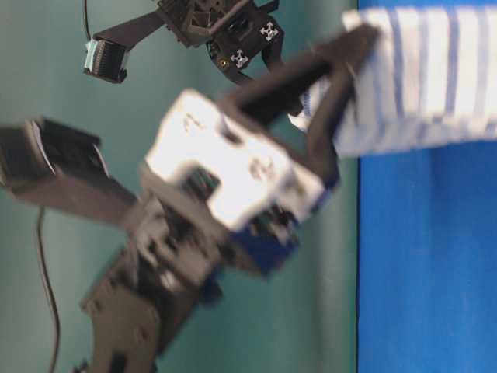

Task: Fold the blue towel.
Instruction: 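Lift the strip and rotate it vertical, left gripper swinging down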

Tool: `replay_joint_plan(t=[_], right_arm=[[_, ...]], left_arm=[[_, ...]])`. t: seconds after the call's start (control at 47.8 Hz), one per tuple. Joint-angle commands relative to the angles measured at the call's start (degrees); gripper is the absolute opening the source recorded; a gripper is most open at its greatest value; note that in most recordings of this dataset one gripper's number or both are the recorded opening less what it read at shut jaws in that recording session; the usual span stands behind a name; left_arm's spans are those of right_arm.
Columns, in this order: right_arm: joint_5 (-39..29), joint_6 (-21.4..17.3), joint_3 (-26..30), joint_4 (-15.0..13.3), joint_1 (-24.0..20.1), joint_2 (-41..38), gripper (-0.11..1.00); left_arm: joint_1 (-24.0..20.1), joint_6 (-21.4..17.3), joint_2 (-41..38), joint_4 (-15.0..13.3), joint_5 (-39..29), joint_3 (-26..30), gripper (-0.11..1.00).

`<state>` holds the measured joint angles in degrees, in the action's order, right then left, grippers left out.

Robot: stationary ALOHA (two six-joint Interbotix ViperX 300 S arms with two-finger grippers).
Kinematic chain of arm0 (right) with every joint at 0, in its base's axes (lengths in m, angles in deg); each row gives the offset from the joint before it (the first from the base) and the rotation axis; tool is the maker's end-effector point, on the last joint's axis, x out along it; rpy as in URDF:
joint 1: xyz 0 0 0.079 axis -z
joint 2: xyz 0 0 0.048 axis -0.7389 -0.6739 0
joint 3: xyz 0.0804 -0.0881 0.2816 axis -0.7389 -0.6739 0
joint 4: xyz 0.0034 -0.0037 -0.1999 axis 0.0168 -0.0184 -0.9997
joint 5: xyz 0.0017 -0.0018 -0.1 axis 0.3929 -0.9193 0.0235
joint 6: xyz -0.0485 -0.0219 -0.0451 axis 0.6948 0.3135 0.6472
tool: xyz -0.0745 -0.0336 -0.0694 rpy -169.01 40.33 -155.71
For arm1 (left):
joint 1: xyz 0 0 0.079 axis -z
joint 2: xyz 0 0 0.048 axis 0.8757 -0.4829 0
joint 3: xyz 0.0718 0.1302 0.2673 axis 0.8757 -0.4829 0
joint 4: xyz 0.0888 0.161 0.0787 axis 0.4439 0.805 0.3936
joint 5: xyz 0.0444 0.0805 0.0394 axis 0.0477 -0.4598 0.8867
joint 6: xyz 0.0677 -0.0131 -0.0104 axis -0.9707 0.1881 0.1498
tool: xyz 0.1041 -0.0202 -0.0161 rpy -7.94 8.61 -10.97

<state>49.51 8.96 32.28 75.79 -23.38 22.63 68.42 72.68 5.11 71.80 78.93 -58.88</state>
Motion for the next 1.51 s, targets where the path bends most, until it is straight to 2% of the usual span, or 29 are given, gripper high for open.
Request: replay_joint_plan(t=[0.0,0.209,0.397,0.69,0.962,1.296,1.484], right_arm=[[0.5,0.1,1.6,-0.4,1.0,0.4,0.03],[0.3,0.2,1.8,-0.8,2.5,0.6,0.03],[0.3,0.3,2.4,-1.4,3.4,0.4,0.03],[-0.9,0.3,5.5,-1.8,3.5,-3.2,0.03],[-2.1,0.3,8.3,-1.7,3.4,-7.6,0.03],[-2.2,0.3,12.1,-1.8,3.4,-12.6,0.03],[-2.2,0.7,14.5,-1.8,2.6,-14.2,0.03]], left_arm=[[0.1,0.1,-0.4,-0.1,0.9,3.9,0.01],[0.1,0.3,-3.1,-0.1,1.3,7.5,0.01],[0.4,1.1,-3.0,-0.3,2.0,6.9,0.01],[1.8,8.4,-1.0,-0.3,6.1,1.2,0.01],[2.8,13.3,1.0,-0.3,11.1,-4.0,0.01],[4.4,18.5,3.4,-0.3,14.2,-10.0,0.01],[5.2,19.5,4.8,-0.3,14.4,-12.6,0.01]])
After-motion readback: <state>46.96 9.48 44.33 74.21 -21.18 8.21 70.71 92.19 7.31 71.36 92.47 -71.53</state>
